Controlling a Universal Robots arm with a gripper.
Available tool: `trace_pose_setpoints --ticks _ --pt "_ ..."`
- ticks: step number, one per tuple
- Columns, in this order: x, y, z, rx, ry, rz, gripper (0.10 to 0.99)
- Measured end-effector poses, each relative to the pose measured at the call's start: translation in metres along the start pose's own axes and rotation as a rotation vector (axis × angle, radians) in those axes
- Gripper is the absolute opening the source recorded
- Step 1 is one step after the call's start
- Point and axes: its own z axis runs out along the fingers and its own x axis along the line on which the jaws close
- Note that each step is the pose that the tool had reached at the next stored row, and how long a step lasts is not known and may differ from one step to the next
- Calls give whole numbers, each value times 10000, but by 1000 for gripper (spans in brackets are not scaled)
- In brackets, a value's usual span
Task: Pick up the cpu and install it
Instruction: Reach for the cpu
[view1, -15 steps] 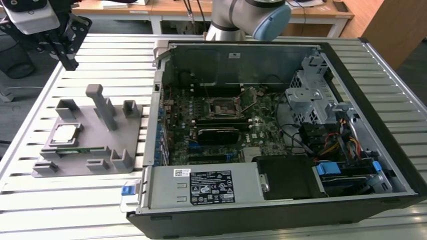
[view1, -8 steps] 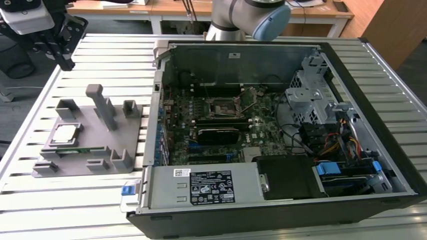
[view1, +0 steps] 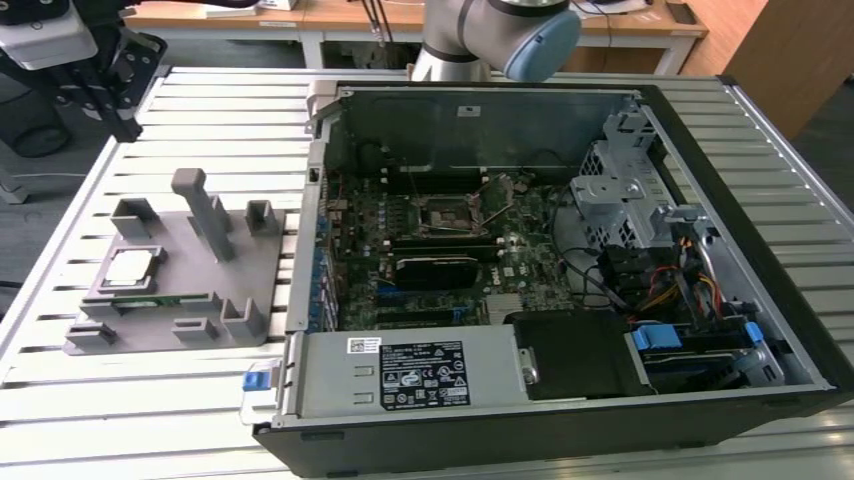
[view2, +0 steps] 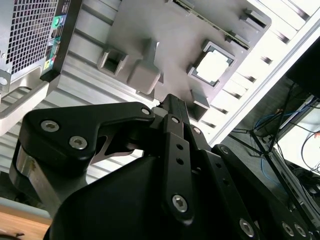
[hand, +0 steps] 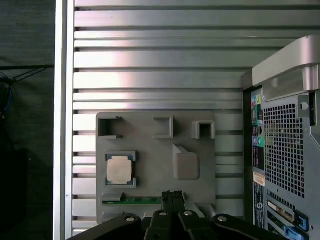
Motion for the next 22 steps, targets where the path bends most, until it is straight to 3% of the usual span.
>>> trace_pose_setpoints --ticks 22 --pt "157 -4 18 0 0 0 106"
